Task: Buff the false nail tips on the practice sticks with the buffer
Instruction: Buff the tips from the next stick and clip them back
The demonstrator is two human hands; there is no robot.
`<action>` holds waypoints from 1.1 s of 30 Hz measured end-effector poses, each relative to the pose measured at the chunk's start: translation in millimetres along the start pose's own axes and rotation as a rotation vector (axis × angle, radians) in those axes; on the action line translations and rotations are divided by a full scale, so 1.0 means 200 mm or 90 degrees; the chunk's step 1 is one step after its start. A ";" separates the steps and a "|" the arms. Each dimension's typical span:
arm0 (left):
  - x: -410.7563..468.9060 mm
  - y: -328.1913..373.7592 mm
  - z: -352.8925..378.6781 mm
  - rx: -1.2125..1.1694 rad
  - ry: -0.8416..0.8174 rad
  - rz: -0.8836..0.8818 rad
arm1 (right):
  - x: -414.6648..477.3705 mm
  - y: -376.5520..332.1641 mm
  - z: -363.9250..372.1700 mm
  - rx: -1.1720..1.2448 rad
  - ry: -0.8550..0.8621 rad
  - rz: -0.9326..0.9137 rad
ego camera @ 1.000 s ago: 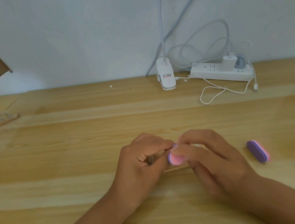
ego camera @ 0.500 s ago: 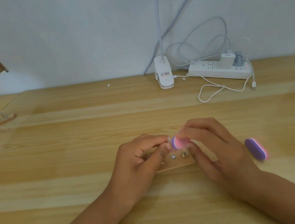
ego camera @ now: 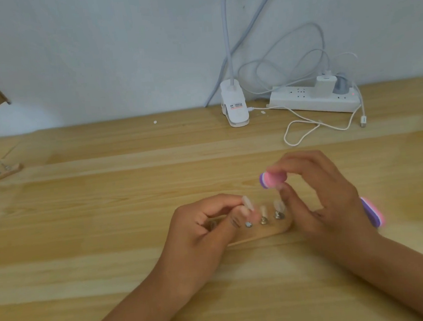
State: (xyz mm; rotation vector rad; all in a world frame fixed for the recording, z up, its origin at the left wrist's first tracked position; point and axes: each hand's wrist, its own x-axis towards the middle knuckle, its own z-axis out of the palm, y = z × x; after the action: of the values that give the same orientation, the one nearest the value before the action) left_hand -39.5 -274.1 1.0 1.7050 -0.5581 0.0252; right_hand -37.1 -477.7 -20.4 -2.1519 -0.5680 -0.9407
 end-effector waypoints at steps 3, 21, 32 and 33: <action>0.01 -0.03 0.00 0.048 0.008 -0.015 | 0.01 0.00 -0.01 -0.001 0.011 0.013; 0.03 -0.05 0.04 0.308 0.020 -0.014 | 0.00 -0.03 0.01 -0.008 -0.012 0.004; 0.06 -0.07 0.11 0.400 0.024 0.097 | 0.02 0.00 0.00 0.052 0.000 0.095; 0.06 -0.06 0.12 0.417 0.024 0.114 | 0.01 -0.01 0.00 0.052 -0.004 0.094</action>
State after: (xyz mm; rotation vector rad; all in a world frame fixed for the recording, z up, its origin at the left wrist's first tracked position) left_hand -30.0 -298.6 -11.9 2.2732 -0.7227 0.4055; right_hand -36.0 -476.5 -17.7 -2.0920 -0.4364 -0.8170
